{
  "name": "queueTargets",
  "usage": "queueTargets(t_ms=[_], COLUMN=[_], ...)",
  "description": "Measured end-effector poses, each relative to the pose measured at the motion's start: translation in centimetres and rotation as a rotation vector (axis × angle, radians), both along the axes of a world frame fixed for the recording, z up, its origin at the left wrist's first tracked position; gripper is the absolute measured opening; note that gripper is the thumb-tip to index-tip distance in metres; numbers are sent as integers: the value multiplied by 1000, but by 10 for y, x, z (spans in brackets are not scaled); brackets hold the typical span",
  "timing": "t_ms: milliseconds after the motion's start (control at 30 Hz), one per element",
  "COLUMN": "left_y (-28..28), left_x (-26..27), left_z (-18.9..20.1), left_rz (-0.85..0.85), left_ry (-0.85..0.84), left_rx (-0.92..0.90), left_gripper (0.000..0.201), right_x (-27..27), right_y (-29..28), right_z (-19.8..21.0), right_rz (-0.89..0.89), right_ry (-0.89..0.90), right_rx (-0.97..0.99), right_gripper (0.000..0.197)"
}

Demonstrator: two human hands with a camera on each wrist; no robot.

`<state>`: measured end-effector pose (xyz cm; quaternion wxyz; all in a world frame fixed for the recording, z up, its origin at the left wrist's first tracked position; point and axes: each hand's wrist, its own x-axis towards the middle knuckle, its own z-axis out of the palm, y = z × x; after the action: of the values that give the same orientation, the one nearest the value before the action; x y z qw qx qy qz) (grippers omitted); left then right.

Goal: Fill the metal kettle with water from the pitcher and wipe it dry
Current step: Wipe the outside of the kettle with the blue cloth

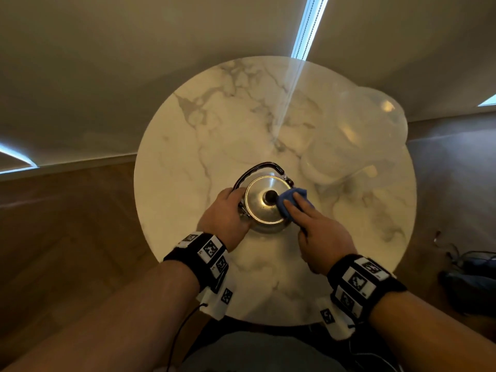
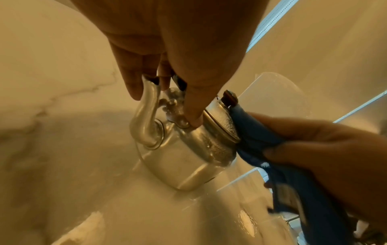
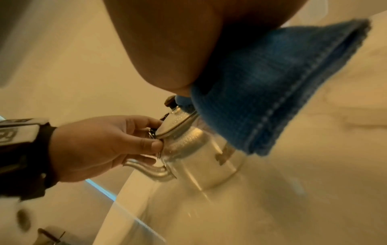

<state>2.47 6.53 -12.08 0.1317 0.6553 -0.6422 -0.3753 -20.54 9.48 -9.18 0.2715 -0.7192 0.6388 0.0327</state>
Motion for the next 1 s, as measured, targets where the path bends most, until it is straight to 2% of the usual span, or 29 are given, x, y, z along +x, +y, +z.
queueTargets(t_ms=[200,367,500,600,700,800,867,1000], left_y=[0,2,3,3,3,4,4,3], left_x=[-5,-8,-9,-10,-9,-8,-7,-7], left_z=[-1,-4,-5,-4,-2,-3,-2,1], left_rz=[12,46,64,58,60,61,58,36], left_ry=[-38,-37,-31,-19,-4,11,17,17], left_rx=[12,18,17,15,17,5,4,42], left_gripper=[65,62,57,57,57,56,56,55], right_x=[29,14,28,60,70,62,67,97], right_y=[-56,-46,-61,-87,-97,-92,-89,-77], right_z=[11,28,44,50,55,62,61,38], right_rz=[57,116,-7,80,129,40,-13,215], right_ry=[-52,52,-21,3,42,3,8,194], right_rx=[-36,52,74,131,182,151,91,88], right_gripper=[63,65,46,32,29,34,29,14])
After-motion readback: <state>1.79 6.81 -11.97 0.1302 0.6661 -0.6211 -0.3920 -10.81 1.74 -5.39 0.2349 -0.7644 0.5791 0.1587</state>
